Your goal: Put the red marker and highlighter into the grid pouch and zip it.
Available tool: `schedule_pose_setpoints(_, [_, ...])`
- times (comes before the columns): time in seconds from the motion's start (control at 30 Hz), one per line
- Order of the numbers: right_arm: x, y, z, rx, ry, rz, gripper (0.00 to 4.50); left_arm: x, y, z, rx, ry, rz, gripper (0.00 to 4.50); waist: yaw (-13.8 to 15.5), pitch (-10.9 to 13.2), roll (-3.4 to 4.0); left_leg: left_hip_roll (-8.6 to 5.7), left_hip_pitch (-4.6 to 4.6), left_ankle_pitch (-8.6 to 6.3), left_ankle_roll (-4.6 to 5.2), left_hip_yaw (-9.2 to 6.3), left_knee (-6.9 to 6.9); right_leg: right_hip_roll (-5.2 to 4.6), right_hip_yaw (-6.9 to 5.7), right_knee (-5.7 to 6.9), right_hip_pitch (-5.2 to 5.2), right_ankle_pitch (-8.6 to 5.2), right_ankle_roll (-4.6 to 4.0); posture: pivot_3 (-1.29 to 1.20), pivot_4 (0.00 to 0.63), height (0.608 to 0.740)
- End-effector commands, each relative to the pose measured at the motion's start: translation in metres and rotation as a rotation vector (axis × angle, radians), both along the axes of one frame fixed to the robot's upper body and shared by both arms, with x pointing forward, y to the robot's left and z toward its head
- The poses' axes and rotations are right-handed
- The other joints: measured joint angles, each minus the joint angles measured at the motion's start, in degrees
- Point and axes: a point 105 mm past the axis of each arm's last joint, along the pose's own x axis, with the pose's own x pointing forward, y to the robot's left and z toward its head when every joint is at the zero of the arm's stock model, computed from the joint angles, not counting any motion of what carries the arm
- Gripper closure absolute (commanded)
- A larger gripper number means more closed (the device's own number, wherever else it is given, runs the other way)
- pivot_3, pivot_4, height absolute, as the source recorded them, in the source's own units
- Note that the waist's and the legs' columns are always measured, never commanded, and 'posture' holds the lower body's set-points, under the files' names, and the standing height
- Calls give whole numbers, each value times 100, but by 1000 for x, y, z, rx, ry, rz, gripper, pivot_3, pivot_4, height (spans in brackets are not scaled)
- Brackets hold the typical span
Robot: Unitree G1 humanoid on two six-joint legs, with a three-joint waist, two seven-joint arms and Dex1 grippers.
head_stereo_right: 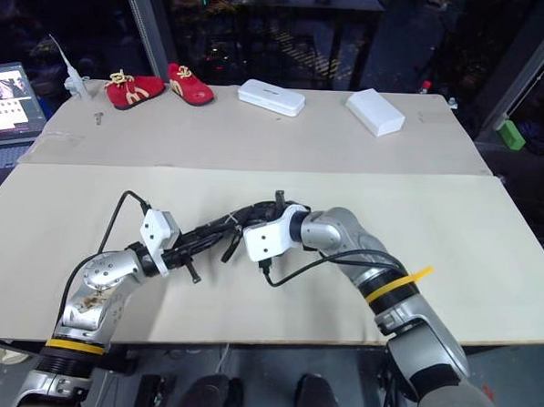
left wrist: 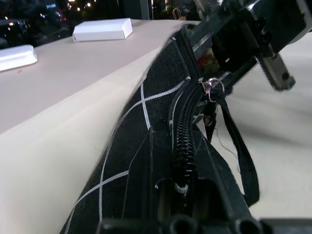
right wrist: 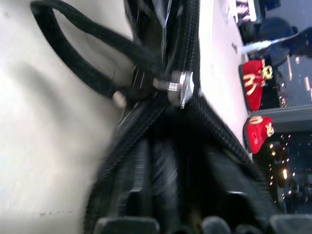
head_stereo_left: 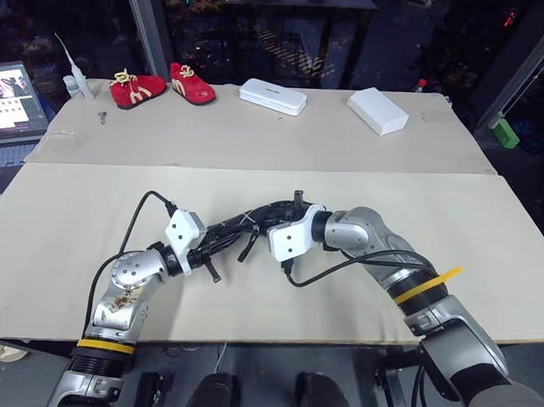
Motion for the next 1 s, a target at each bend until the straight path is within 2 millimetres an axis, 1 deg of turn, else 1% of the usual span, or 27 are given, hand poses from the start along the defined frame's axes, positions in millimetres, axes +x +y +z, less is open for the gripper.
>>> schedule_pose_setpoints(0.03, [16, -31, 48, 110, -80, -78, 1998, -1, -5, 17, -13, -58, -14, 4500, 11, 0, 0, 0, 0, 0, 0, 0, 0, -1, 0, 0, 1, 0, 0, 0, 150, 740])
schedule_pose_setpoints(0.13, [15, -53, 65, 190, -30, -114, 1998, 0, -5, 18, -15, -57, -10, 4500, 8, 0, 0, -1, 0, 0, 0, -1, 0, -4, 0, -5, 4, 0, 0, 0, 150, 740])
schedule_pose_setpoints(0.2, [10, -68, 75, 256, 40, -138, 1998, 0, -5, 18, -18, -56, -7, 4500, 3, 0, 0, 1, -1, -1, 1, 0, -1, -3, -1, -5, 2, 0, 0, 0, 150, 740])
schedule_pose_setpoints(0.23, [7, -76, 80, 303, 105, -152, 1998, 0, -5, 18, -19, -56, -7, 4500, 0, 0, 0, 2, -1, -1, 1, -1, -2, -2, -2, -5, 2, 0, 0, 0, 150, 740])
schedule_pose_setpoints(0.27, [1, -83, 82, 345, 191, -166, 1998, 0, -5, 18, -20, -56, -6, 4500, 0, 0, 0, 4, -1, -1, 1, -1, -2, -1, -2, -4, 2, 0, 0, 0, 150, 740])
schedule_pose_setpoints(0.33, [-16, -95, 81, 416, 415, -173, 1998, 1, -5, 19, -23, -56, -4, 4500, 13, 0, 0, 9, -1, -1, 2, -4, -2, -2, -3, -4, 5, 0, 0, 0, 150, 740])
schedule_pose_setpoints(0.43, [-45, -99, 76, 499, 727, -161, 1998, 1, -5, 19, -26, -55, 0, 4500, 38, 0, 0, 10, -2, -2, 3, -8, -1, -8, -4, -5, 8, 1, -1, 0, 150, 740])
schedule_pose_setpoints(0.47, [-53, -98, 72, 514, 808, -153, 1998, 1, -4, 19, -26, -55, 1, 4500, 36, 0, 0, 10, -1, -2, 4, -8, -1, -10, -3, -4, 8, 1, -1, 0, 150, 740])
schedule_pose_setpoints(0.5, [-60, -95, 64, 553, 909, -164, 1998, 1, -4, 19, -26, -54, 2, 4500, 32, 0, -1, 10, 0, -2, 4, -8, 0, -11, -3, -4, 8, 3, -4, 0, 150, 740])
schedule_pose_setpoints(0.53, [-64, -89, 51, 571, 1000, -198, 1998, 2, -3, 19, -25, -54, 4, 4500, 27, 0, -1, 11, 3, -2, 4, -8, 0, -11, -3, -4, 9, 4, -6, 0, 150, 740])
schedule_pose_setpoints(0.57, [-67, -86, 41, 581, 1057, -226, 1998, 2, -3, 19, -25, -54, 5, 4500, 22, 0, -1, 13, 8, -3, 4, -10, 0, -10, -3, -4, 14, 5, -7, 0, 150, 740])
schedule_pose_setpoints(0.63, [-69, -78, 20, 571, 1099, -297, 1998, 3, -3, 19, -26, -55, 7, 4500, 20, 0, -1, 17, 12, -3, 3, -10, -1, -6, -3, -2, 15, 5, -9, 0, 150, 740])
schedule_pose_setpoints(0.67, [-65, -72, 5, 587, 1134, -357, 1998, 4, -3, 18, -26, -54, 9, 4500, 21, 0, -1, 17, 12, -3, 3, -10, -1, -6, -2, -1, 15, 5, -10, 0, 150, 740])
schedule_pose_setpoints(0.7, [-62, -66, -5, 606, 1164, -407, 1998, 4, -3, 17, -25, -53, 10, 4500, 15, 0, -1, 15, 11, -2, 3, -9, 0, -6, -1, 1, 12, 5, -10, 0, 150, 740])
schedule_pose_setpoints(0.73, [-59, -63, -11, 619, 1184, -439, 1998, 5, -2, 16, -25, -52, 11, 4500, 5, 0, -1, 15, 11, -2, 3, -7, 1, -5, 0, 1, 10, 6, -10, 0, 150, 740])
schedule_pose_setpoints(0.8, [-48, -53, -14, 691, 1247, -513, 1998, 4, -3, 14, -24, -49, 9, 4500, 3, 0, -1, 9, 8, -2, 3, -6, 1, -5, 5, 3, 5, 6, -10, 0, 150, 740])
schedule_pose_setpoints(0.87, [-43, -39, -6, 749, 1282, -495, 1998, 4, -3, 13, -23, -46, 5, 4500, 7, 0, 0, 7, 3, -1, 2, -7, 3, -3, 4, 4, 2, 6, -9, 0, 150, 740])
schedule_pose_setpoints(0.93, [-40, -26, 8, 801, 1299, -440, 1998, 4, -4, 11, -24, -41, 1, 4500, 10, -1, 0, 5, -3, -1, 2, -8, 5, -3, 0, 2, -1, 7, -8, 0, 150, 740])
schedule_pose_setpoints(1.0, [-39, -15, 14, 808, 1323, -410, 1998, 4, -5, 9, -25, -35, -4, 4500, 9, -1, 1, 3, -7, -1, 3, -9, 5, -2, -3, 1, -3, 6, -7, 0, 150, 740])
